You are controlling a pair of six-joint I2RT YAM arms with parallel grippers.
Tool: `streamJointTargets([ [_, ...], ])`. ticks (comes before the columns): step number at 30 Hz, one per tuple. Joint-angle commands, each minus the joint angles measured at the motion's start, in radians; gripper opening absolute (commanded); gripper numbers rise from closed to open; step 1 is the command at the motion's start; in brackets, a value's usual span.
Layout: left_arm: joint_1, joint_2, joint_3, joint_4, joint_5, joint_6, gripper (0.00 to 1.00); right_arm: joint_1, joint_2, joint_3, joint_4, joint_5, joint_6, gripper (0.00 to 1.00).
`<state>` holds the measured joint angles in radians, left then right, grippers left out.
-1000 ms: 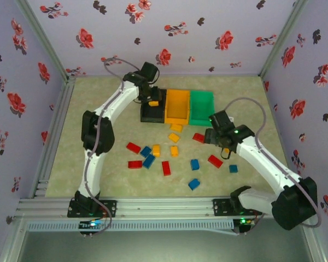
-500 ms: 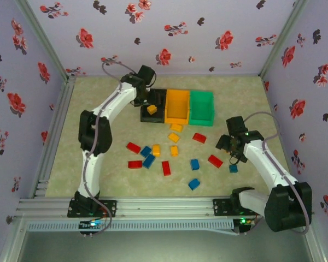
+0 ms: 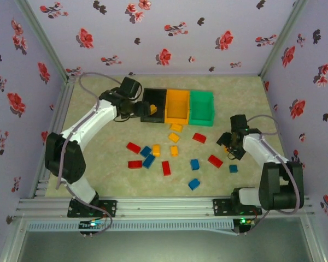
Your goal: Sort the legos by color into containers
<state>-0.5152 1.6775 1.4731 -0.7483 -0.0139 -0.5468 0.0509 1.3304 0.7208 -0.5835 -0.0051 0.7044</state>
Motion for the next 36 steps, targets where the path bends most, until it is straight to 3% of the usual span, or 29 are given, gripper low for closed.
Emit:
streamJointTargets([
  [1, -0.005, -0.075, -0.053, 0.036, 0.002, -0.040, 0.78, -0.027, 0.021, -0.007, 0.044, -0.016, 0.014, 0.78],
  [12, -0.006, -0.164, -0.111, 0.028, -0.013, -0.050, 0.79, -0.061, 0.134, 0.021, 0.105, -0.052, -0.011, 0.57],
  [23, -0.005, -0.197, -0.126, 0.011, -0.016, -0.055, 0.78, -0.048, 0.130, 0.105, 0.093, -0.092, -0.113, 0.18],
  [30, -0.006, -0.199, -0.135, 0.007, -0.026, -0.085, 0.78, 0.141, 0.090, 0.246, 0.077, -0.042, -0.129, 0.15],
  [36, -0.015, -0.211, -0.141, 0.001, -0.027, -0.096, 0.78, 0.336, 0.185, 0.462, 0.069, 0.005, -0.150, 0.17],
])
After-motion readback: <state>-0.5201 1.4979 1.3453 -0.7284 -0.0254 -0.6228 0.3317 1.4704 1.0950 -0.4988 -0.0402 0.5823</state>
